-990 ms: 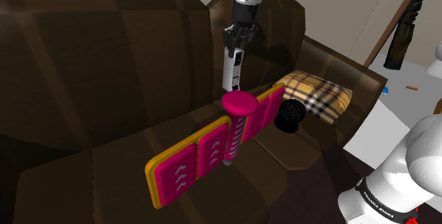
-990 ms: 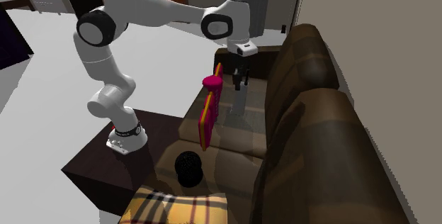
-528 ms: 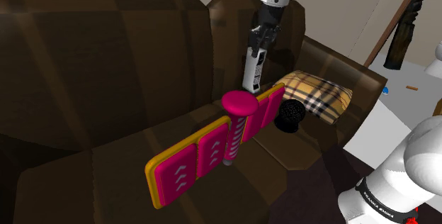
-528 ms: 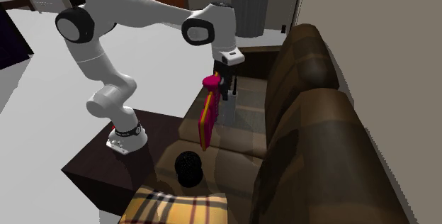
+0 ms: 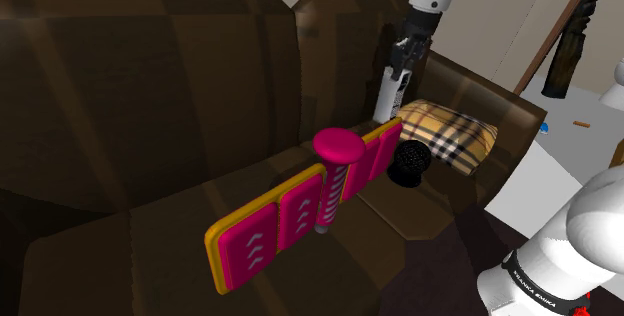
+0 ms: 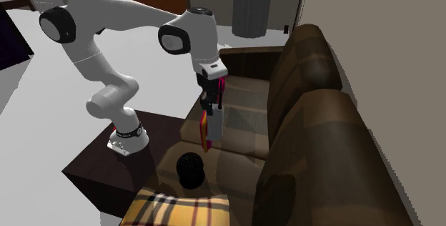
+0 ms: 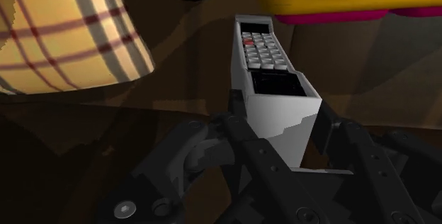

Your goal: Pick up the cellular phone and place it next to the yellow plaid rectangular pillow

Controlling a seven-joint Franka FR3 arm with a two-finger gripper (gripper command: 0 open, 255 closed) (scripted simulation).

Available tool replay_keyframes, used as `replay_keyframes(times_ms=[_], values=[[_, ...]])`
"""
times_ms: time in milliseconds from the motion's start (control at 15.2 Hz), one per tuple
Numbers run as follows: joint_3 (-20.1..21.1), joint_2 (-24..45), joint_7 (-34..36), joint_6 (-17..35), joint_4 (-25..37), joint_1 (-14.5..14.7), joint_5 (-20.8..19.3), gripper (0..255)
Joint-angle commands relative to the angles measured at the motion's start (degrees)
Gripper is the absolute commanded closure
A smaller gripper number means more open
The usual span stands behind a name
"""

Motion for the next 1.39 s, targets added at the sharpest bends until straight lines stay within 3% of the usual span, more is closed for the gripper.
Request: replay_keyframes(times_ms=[0,660,1320], values=[[-1.7,-1.3,-2.6,0.3,-1.5,-1.0,-0.3,255],[-11.4,-5.3,-16.2,0.0,-4.7,-6.3,-3.2,255],[-21.9,-3.0,-30.6,-0.1,-1.5,-11.1,-5.3,255]])
